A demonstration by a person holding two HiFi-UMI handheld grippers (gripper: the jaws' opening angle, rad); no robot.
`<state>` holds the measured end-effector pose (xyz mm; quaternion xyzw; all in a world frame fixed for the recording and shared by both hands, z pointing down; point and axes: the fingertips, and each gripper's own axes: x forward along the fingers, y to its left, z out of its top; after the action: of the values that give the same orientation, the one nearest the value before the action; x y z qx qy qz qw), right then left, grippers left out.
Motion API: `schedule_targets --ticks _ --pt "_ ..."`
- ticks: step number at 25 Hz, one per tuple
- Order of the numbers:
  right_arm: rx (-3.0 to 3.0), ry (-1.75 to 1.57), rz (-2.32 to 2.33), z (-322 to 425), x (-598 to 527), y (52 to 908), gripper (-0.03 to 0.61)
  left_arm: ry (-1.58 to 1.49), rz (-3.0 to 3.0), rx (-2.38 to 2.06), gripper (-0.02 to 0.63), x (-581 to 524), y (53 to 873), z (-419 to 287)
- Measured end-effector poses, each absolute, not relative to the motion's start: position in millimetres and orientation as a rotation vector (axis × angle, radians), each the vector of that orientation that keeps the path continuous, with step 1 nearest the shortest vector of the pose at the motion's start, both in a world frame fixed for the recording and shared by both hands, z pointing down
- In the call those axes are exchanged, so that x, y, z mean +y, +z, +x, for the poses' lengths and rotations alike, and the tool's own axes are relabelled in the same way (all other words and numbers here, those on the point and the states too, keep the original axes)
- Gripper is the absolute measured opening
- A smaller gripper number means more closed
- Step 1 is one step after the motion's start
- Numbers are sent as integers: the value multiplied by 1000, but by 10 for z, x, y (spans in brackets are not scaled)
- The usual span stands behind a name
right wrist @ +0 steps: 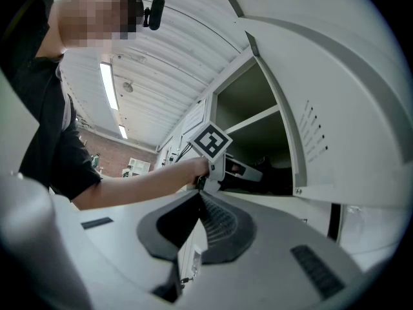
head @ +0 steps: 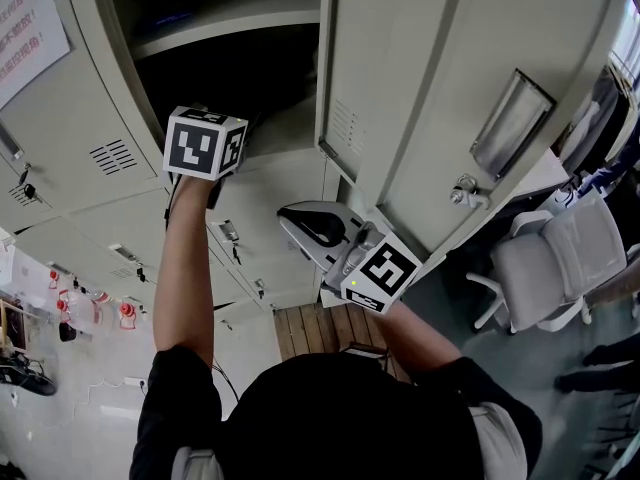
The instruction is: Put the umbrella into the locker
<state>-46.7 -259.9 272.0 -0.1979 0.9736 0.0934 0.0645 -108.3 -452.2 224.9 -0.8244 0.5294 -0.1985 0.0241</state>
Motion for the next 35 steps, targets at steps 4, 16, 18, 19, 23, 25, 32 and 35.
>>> schedule_targets --ticks 4,16,18,19,23,25,32,35 --pt "2935 284 -602 -458 -2617 2712 12 -633 -2551 1635 209 -4529 2261 -1078" --pt "2938 282 -615 -422 -2622 2742 12 -754 -2508 1607 241 -4539 2374 -1045" --pt "2939 280 -610 -422 -2612 2742 12 -758 -2506 1601 247 -4529 2374 -1040" --pt "2941 278 -606 -425 -2606 2745 12 -759 -2503 1598 248 -4523 2370 -1034" --pt "2945 272 -595 -441 -2583 2760 12 -745 -2495 1585 264 -4502 2347 -1009" --pt "2938 253 -575 -448 -2569 2754 12 -728 -2501 1574 272 -4484 2331 -1007" --pt "2931 236 -569 -463 -2548 2742 12 -678 -2486 1574 272 -4366 2241 -1088" --pt "2933 237 -564 -495 -2531 2746 12 -616 -2481 1572 270 -4258 2144 -1140"
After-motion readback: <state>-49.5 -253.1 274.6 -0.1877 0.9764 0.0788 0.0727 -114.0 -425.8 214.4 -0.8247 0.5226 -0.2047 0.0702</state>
